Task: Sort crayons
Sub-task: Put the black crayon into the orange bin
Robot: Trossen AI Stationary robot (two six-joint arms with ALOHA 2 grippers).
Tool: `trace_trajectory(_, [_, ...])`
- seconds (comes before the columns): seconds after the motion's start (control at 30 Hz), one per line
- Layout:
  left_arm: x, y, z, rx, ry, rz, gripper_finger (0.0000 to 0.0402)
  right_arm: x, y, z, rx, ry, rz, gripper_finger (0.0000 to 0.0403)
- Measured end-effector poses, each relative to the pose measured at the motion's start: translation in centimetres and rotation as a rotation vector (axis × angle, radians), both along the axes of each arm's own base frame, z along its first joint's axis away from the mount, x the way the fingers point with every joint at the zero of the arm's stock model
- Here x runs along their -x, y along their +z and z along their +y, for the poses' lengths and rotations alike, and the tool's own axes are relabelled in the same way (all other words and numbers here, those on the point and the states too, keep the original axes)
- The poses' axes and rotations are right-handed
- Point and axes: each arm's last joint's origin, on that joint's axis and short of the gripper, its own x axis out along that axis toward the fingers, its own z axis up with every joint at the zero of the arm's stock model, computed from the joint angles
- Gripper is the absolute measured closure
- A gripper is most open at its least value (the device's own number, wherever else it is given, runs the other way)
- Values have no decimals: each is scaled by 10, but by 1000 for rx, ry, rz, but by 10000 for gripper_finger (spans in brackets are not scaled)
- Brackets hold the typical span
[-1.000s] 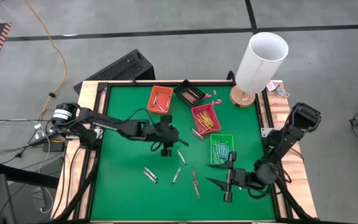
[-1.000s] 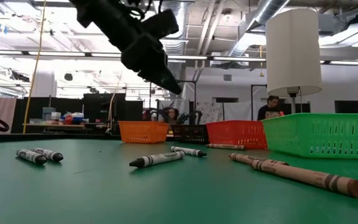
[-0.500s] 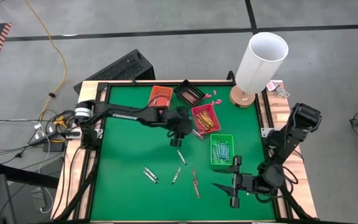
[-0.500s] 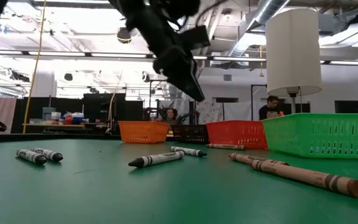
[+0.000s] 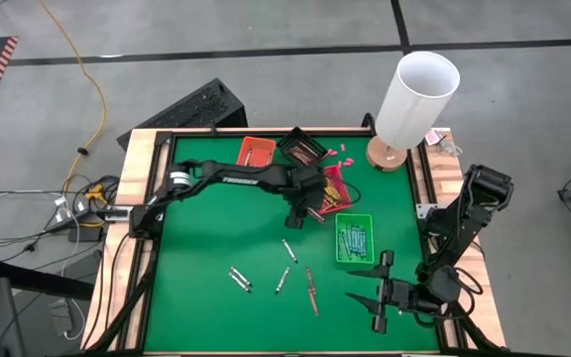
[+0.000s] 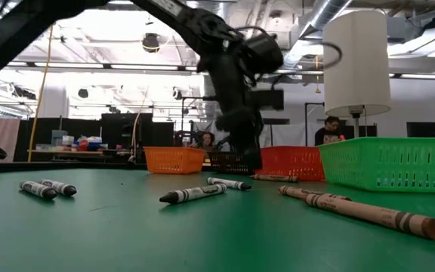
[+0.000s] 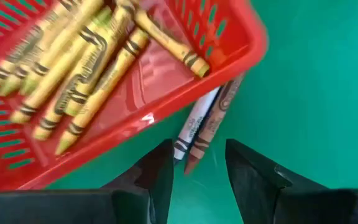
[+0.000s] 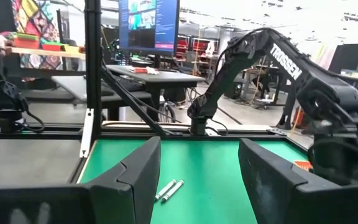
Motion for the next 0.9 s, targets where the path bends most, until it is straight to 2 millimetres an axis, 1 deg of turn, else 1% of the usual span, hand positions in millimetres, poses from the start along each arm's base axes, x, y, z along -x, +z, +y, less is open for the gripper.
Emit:
trace_trajectory(0.07, [-5, -8, 3, -7, -11, 25, 268, 0, 0, 0, 0, 0, 0, 184])
trace_trajectory(0.2, [-9, -14, 6, -35, -21, 37, 268, 0, 0, 0, 3, 0, 2, 184])
trace_trajectory(0.43, [-5, -17, 1, 38, -87, 88, 268, 0, -1, 1, 12, 1, 5, 184])
trace_trajectory(0.57, [2, -19, -13, 134, -139, 168, 276, 0, -1, 1, 12, 1, 5, 184])
trace_trajectory(0.8, [9, -20, -50, 329, -185, 259, 294, 0, -1, 1, 6, 2, 4, 184])
trace_trajectory(0.9, [9, -17, -67, 359, -202, 274, 298, 0, -1, 1, 6, 2, 4, 184])
